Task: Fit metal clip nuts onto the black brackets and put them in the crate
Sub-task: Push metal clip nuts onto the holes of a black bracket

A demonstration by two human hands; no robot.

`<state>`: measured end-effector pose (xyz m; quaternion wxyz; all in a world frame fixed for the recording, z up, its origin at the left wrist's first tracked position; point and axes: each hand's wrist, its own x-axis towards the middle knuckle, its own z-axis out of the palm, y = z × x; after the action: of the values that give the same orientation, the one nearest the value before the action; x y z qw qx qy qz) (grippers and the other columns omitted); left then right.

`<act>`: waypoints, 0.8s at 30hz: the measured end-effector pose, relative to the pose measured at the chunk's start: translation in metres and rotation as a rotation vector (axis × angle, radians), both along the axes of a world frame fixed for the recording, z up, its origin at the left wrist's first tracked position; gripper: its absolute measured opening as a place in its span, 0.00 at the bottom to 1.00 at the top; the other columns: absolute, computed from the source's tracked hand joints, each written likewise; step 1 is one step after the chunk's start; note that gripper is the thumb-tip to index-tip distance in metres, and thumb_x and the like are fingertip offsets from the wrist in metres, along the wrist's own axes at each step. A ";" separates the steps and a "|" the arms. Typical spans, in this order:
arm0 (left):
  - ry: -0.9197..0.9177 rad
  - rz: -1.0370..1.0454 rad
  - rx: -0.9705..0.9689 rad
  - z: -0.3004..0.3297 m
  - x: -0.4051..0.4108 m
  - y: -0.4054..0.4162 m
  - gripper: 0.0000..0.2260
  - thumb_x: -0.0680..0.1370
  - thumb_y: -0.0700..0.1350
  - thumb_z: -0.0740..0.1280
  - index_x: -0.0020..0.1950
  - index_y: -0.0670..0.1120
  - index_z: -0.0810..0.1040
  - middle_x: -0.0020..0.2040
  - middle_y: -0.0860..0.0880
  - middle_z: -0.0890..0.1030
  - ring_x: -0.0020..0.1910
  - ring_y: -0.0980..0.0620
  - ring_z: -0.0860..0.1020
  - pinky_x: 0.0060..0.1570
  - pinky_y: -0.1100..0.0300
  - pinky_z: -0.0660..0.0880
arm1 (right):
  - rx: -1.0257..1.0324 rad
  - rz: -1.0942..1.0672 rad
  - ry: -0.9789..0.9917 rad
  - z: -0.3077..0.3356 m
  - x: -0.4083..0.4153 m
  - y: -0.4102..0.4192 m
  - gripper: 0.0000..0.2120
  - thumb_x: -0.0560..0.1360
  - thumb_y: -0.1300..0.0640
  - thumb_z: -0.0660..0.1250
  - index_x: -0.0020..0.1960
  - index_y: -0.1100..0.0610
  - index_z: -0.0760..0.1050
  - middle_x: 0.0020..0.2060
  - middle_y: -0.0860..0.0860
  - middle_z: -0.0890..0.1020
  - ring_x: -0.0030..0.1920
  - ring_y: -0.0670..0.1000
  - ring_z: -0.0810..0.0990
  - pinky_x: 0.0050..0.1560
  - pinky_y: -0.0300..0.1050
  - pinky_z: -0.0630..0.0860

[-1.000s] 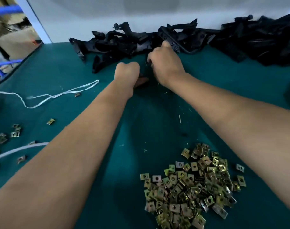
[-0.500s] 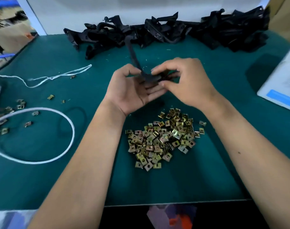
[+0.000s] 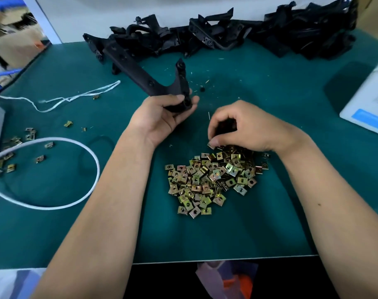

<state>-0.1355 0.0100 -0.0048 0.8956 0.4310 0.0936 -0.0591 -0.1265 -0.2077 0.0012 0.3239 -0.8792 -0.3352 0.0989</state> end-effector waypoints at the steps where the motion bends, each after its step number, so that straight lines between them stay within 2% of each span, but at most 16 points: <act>1: -0.016 -0.014 0.019 0.000 0.000 0.000 0.09 0.79 0.29 0.63 0.59 0.34 0.75 0.49 0.41 0.85 0.50 0.41 0.86 0.52 0.51 0.83 | 0.067 -0.022 0.015 0.000 0.000 0.000 0.05 0.72 0.57 0.79 0.44 0.51 0.84 0.41 0.44 0.85 0.44 0.42 0.83 0.47 0.33 0.75; 4: -0.047 -0.043 0.080 0.000 -0.001 -0.003 0.09 0.77 0.31 0.66 0.57 0.37 0.78 0.50 0.42 0.86 0.51 0.44 0.86 0.53 0.53 0.83 | 0.248 -0.100 0.062 -0.003 0.001 0.002 0.04 0.75 0.62 0.76 0.49 0.55 0.83 0.40 0.47 0.86 0.42 0.42 0.84 0.48 0.34 0.78; 7: -0.058 -0.075 0.123 -0.001 -0.001 -0.008 0.07 0.78 0.31 0.66 0.53 0.38 0.79 0.49 0.42 0.85 0.50 0.46 0.86 0.51 0.54 0.83 | 0.336 -0.165 0.073 -0.008 0.002 0.004 0.08 0.81 0.62 0.69 0.55 0.53 0.84 0.36 0.43 0.83 0.36 0.42 0.78 0.42 0.34 0.75; 9: -0.062 -0.097 0.131 -0.001 -0.002 -0.009 0.07 0.78 0.31 0.65 0.53 0.38 0.80 0.49 0.42 0.86 0.49 0.47 0.86 0.50 0.55 0.83 | 0.401 -0.206 0.095 -0.010 0.002 0.006 0.10 0.83 0.62 0.66 0.53 0.52 0.85 0.32 0.43 0.79 0.34 0.43 0.75 0.39 0.36 0.74; 11: -0.061 -0.111 0.148 -0.001 -0.003 -0.010 0.07 0.78 0.31 0.66 0.53 0.39 0.80 0.48 0.44 0.86 0.47 0.49 0.86 0.48 0.55 0.83 | 0.486 -0.244 0.153 -0.010 0.001 0.008 0.09 0.83 0.63 0.64 0.51 0.55 0.83 0.34 0.48 0.79 0.34 0.46 0.75 0.36 0.39 0.73; 13: -0.062 -0.120 0.157 -0.001 -0.003 -0.010 0.08 0.77 0.31 0.66 0.53 0.39 0.81 0.49 0.45 0.87 0.48 0.49 0.86 0.48 0.56 0.83 | 0.551 -0.271 0.215 -0.009 0.000 0.010 0.07 0.83 0.64 0.64 0.50 0.57 0.79 0.35 0.49 0.79 0.32 0.47 0.76 0.31 0.40 0.72; 16: -0.072 -0.127 0.144 -0.001 -0.002 -0.010 0.08 0.77 0.32 0.66 0.53 0.40 0.81 0.50 0.46 0.87 0.51 0.49 0.86 0.50 0.56 0.83 | 0.509 -0.285 0.239 -0.010 -0.001 0.009 0.06 0.82 0.65 0.64 0.48 0.57 0.76 0.36 0.50 0.82 0.31 0.48 0.79 0.30 0.39 0.73; 20: -0.065 -0.102 0.126 -0.001 -0.002 -0.010 0.08 0.78 0.32 0.65 0.53 0.40 0.80 0.50 0.46 0.87 0.50 0.49 0.86 0.52 0.56 0.83 | 0.323 -0.340 0.074 -0.013 -0.003 0.012 0.06 0.74 0.65 0.68 0.42 0.54 0.78 0.34 0.49 0.83 0.32 0.48 0.83 0.34 0.40 0.76; 24: -0.056 -0.091 0.115 -0.001 -0.003 -0.011 0.08 0.79 0.31 0.64 0.53 0.39 0.80 0.48 0.45 0.87 0.49 0.49 0.86 0.51 0.56 0.83 | 0.309 -0.307 -0.010 -0.010 -0.005 0.012 0.12 0.71 0.70 0.66 0.41 0.53 0.79 0.35 0.51 0.86 0.33 0.44 0.84 0.39 0.40 0.78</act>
<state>-0.1380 -0.0006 -0.0057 0.8680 0.4870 0.0522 -0.0823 -0.1316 -0.1953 -0.0090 0.4646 -0.8602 -0.2102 -0.0085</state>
